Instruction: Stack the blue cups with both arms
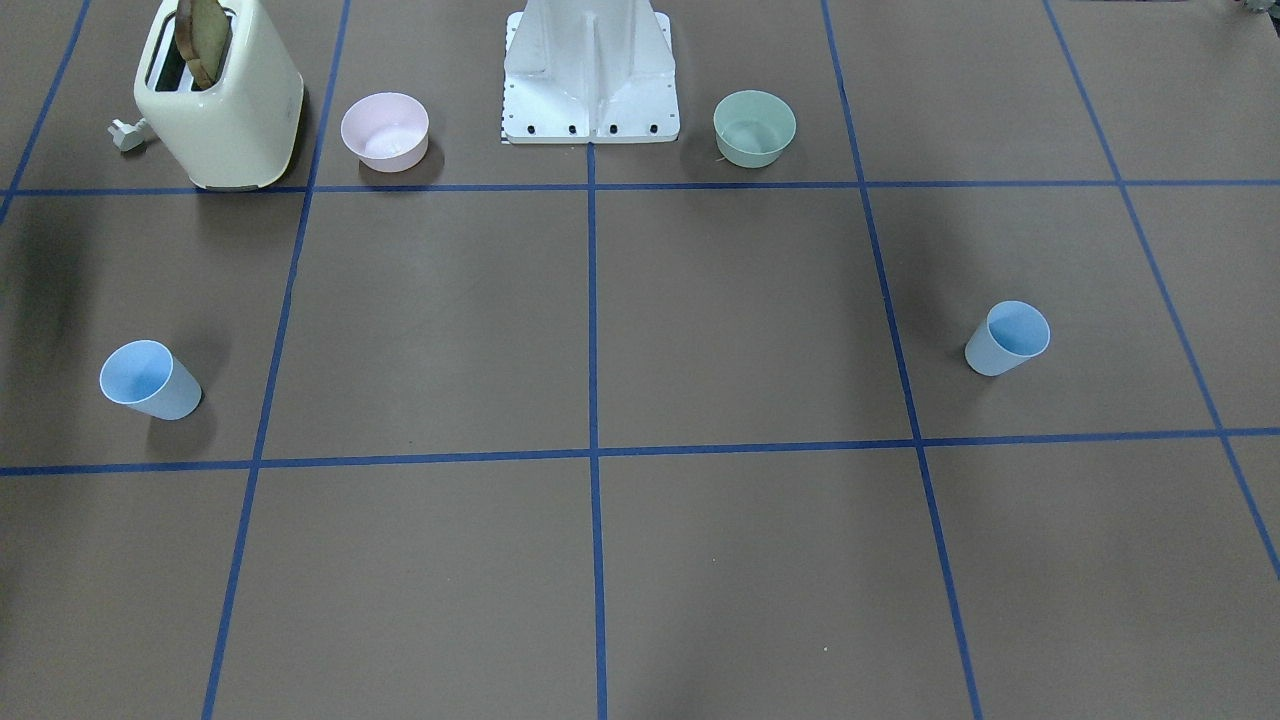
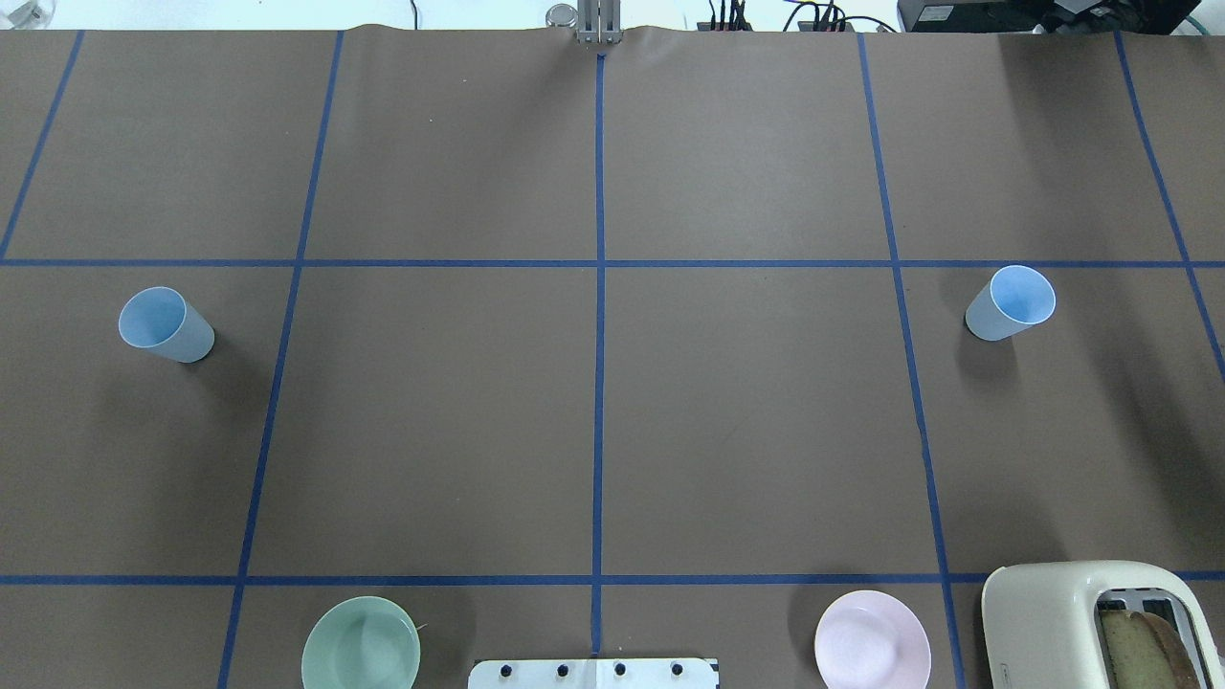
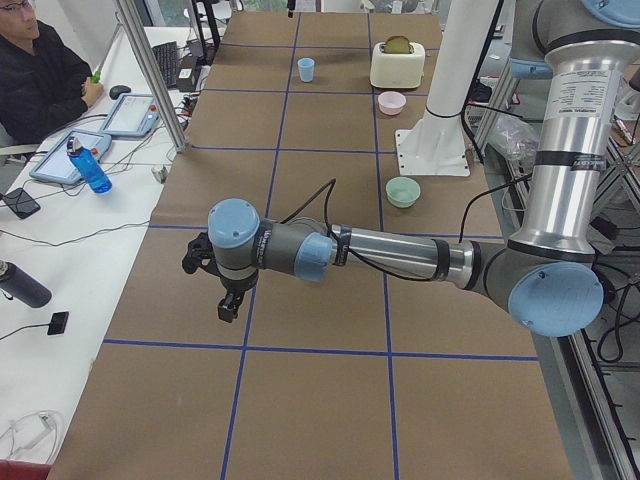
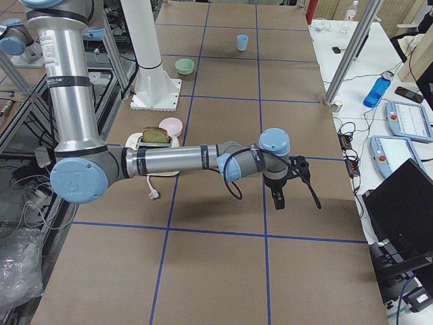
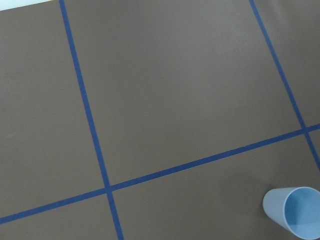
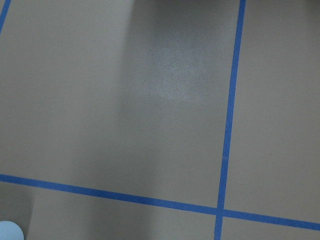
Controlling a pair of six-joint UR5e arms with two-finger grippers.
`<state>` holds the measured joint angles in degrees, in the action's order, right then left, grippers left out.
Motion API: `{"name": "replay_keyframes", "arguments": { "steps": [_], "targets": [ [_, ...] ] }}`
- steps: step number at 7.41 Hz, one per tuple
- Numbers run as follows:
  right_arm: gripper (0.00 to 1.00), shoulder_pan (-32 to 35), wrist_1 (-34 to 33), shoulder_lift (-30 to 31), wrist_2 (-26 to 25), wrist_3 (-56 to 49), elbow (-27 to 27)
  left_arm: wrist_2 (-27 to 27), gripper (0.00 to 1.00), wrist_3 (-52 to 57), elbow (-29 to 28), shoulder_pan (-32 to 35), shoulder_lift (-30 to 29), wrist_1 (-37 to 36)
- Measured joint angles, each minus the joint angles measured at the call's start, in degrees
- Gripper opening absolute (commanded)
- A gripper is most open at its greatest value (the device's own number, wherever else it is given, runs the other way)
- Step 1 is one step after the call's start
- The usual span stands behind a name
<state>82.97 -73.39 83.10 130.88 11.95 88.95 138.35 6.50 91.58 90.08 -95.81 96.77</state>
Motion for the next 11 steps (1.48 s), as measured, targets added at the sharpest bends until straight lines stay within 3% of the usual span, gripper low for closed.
{"name": "replay_keyframes", "arguments": {
  "steps": [4, 6, 9, 11],
  "targets": [
    [1.00, 0.00, 1.06, -0.99, -0.22, -0.08, -0.48, 0.03, 0.98, -1.21, 0.84, 0.00, -0.01, 0.00],
    [1.00, -0.18, 1.60, -0.50, -0.30, 0.15, -0.67, 0.05, 0.98, -6.84, 3.65, -0.98, -0.02, 0.00],
    [1.00, -2.68, 3.50, 2.77, 1.53, 2.16, 0.98, -0.02, 0.98, -15.79, 6.76, -7.31, 0.06, 0.97],
    [1.00, -7.72, 7.55, 3.77, 1.09, 11.55, 3.14, -0.91, 0.98, -20.35, 7.18, -11.60, 0.19, 3.08]
  ]
}}
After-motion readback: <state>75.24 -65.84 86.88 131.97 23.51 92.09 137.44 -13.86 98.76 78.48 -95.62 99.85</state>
